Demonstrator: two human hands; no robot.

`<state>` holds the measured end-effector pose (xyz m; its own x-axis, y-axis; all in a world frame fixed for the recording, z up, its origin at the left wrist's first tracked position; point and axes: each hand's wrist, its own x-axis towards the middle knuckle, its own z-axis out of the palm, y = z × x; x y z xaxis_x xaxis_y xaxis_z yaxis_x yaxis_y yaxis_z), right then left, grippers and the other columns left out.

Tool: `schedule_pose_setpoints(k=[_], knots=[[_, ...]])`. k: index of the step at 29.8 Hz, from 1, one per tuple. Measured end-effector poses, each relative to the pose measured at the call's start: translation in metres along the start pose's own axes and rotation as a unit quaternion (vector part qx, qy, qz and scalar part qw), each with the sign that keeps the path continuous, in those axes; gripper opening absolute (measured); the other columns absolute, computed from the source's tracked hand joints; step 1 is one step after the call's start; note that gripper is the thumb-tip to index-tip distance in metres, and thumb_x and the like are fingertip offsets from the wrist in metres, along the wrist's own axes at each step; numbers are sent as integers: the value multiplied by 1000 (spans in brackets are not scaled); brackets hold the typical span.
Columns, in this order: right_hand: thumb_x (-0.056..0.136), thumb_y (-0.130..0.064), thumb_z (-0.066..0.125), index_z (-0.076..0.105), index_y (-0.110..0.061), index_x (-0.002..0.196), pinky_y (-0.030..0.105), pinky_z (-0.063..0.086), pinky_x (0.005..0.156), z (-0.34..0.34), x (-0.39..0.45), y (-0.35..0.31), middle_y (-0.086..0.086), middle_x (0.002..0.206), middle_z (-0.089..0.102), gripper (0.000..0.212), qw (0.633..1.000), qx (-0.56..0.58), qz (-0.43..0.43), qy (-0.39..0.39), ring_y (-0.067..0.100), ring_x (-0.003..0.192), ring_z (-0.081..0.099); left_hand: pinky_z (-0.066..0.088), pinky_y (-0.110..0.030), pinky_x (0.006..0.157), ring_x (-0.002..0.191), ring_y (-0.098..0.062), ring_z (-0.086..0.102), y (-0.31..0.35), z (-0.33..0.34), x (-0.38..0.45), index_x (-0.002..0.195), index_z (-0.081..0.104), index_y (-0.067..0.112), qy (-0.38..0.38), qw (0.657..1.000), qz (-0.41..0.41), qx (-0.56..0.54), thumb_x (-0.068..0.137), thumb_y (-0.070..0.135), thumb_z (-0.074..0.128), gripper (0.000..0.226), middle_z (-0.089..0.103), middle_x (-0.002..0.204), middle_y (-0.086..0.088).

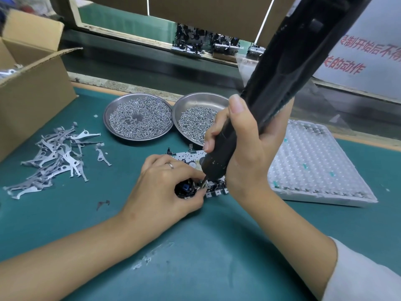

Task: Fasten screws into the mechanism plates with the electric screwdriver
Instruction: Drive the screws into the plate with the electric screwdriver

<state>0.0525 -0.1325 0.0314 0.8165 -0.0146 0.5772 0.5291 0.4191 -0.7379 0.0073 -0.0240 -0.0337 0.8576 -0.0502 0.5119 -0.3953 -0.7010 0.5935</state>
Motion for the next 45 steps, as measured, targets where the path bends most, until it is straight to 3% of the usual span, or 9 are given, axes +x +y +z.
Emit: schedule_pose_setpoints(k=[12,21,29,36,41,45], knots=[[83,-17,56,35,-13,99,23,38,40,0,-1,2,9,56,45,27,1000,0,4,-11,22,33,44,32,-25,85,79,-3,48,1,0,0,74,72,20,-5,1000,-3,5,63,30,73,14,53,74,26],[82,-19,57,33,-8,100,23,38,41,-1,-2,3,10,58,46,32,1000,-10,15,-7,23,34,43,32,-26,86,77,-1,46,0,0,0,76,73,22,-13,1000,-18,2,64,31,72,16,62,76,22],[82,-19,57,33,-6,102,22,38,41,-2,-3,5,11,58,46,33,1000,-10,15,-13,23,34,43,32,-24,84,76,0,46,0,0,0,75,72,22,-11,1000,-16,-1,65,38,69,19,55,73,25],[85,-18,57,36,-15,99,23,39,41,-13,13,0,4,51,48,25,1000,-12,-20,-10,24,33,44,33,-26,91,80,-3,52,1,1,-1,82,75,28,-12,999,-29,-8,63,31,73,19,64,77,22],[84,-20,56,38,-23,96,22,38,40,-13,7,10,7,51,46,23,999,-37,19,-20,23,33,43,34,-27,91,81,-5,55,2,0,-2,83,75,28,-18,999,-31,1,67,40,65,23,67,79,20],[83,-20,57,38,-23,97,22,39,40,-15,8,9,10,54,44,24,999,-35,20,-36,23,33,44,35,-29,90,80,-7,57,3,0,-1,83,75,27,-22,999,-36,7,64,32,72,20,68,80,19]])
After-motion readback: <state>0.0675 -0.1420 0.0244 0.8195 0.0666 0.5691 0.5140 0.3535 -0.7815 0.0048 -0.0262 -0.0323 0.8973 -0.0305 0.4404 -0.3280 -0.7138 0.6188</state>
